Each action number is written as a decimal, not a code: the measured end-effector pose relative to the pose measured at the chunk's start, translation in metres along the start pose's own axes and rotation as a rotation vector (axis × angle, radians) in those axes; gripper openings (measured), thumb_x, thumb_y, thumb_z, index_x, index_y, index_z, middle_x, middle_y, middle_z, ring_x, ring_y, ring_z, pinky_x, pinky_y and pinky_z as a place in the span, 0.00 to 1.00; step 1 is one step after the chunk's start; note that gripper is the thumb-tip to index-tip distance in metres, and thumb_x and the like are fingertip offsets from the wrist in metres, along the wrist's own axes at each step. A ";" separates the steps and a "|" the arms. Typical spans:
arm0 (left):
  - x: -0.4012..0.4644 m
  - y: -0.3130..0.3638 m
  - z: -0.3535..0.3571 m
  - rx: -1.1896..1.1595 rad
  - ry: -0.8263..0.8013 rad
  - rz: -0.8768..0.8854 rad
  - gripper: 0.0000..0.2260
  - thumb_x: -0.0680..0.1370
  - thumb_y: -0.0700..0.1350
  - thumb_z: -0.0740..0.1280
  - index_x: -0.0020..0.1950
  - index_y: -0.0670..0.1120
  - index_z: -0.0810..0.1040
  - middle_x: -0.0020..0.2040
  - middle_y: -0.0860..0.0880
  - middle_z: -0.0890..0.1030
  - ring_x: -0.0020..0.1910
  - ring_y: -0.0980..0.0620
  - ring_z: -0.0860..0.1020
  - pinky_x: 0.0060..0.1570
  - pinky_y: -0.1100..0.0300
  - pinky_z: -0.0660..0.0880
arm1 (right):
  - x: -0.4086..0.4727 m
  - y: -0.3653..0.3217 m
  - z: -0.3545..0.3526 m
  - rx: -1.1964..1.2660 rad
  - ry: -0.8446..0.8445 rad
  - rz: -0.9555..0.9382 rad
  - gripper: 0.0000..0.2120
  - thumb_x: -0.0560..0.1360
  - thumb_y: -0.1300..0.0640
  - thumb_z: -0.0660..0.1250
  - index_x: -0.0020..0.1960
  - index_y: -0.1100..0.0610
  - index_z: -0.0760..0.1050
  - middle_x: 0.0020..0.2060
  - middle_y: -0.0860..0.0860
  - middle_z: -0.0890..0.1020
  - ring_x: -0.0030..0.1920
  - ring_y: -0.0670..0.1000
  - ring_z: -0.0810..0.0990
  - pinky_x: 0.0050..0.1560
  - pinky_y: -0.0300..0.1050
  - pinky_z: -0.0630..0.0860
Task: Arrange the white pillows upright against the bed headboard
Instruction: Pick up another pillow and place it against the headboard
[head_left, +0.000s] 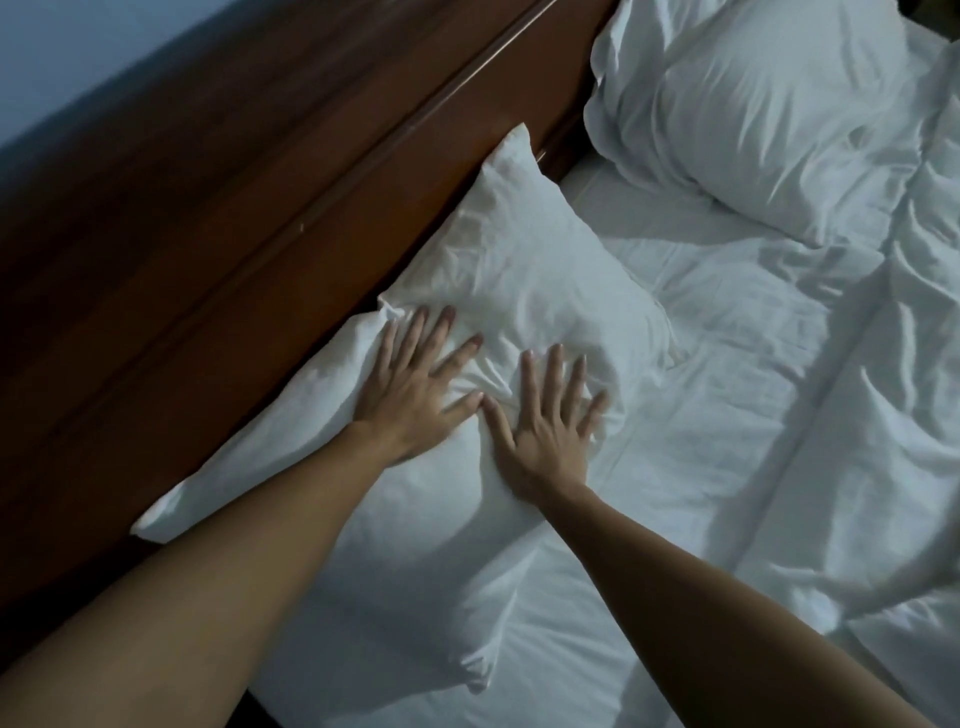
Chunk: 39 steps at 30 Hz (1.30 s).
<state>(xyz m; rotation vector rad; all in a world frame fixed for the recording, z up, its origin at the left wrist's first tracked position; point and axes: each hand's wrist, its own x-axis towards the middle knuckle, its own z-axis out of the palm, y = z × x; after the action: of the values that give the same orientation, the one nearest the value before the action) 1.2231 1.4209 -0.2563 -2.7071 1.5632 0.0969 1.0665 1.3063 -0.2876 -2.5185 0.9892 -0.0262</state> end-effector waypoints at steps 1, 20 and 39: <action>0.003 -0.001 0.004 0.008 0.006 0.000 0.35 0.79 0.71 0.47 0.83 0.60 0.44 0.84 0.48 0.39 0.82 0.45 0.38 0.78 0.37 0.44 | 0.002 0.002 0.003 -0.009 0.010 0.000 0.38 0.80 0.28 0.41 0.81 0.45 0.34 0.80 0.49 0.30 0.78 0.55 0.26 0.75 0.70 0.35; 0.096 0.014 0.004 0.038 -0.035 0.044 0.34 0.77 0.74 0.41 0.81 0.66 0.42 0.83 0.52 0.34 0.81 0.42 0.33 0.72 0.26 0.41 | 0.109 0.030 -0.031 0.014 -0.007 0.105 0.37 0.75 0.23 0.40 0.78 0.34 0.33 0.81 0.45 0.35 0.80 0.62 0.34 0.71 0.78 0.41; 0.052 -0.014 -0.040 -0.239 -0.085 -0.228 0.33 0.81 0.63 0.54 0.81 0.45 0.61 0.81 0.39 0.60 0.79 0.39 0.58 0.78 0.42 0.54 | 0.118 -0.001 -0.071 -0.048 -0.078 0.035 0.46 0.73 0.22 0.42 0.82 0.47 0.42 0.83 0.52 0.44 0.81 0.61 0.42 0.76 0.71 0.42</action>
<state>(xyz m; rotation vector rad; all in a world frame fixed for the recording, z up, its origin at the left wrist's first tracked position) 1.2628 1.3815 -0.2194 -2.9935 1.2861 0.4141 1.1427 1.2023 -0.2389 -2.5238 1.0134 0.1066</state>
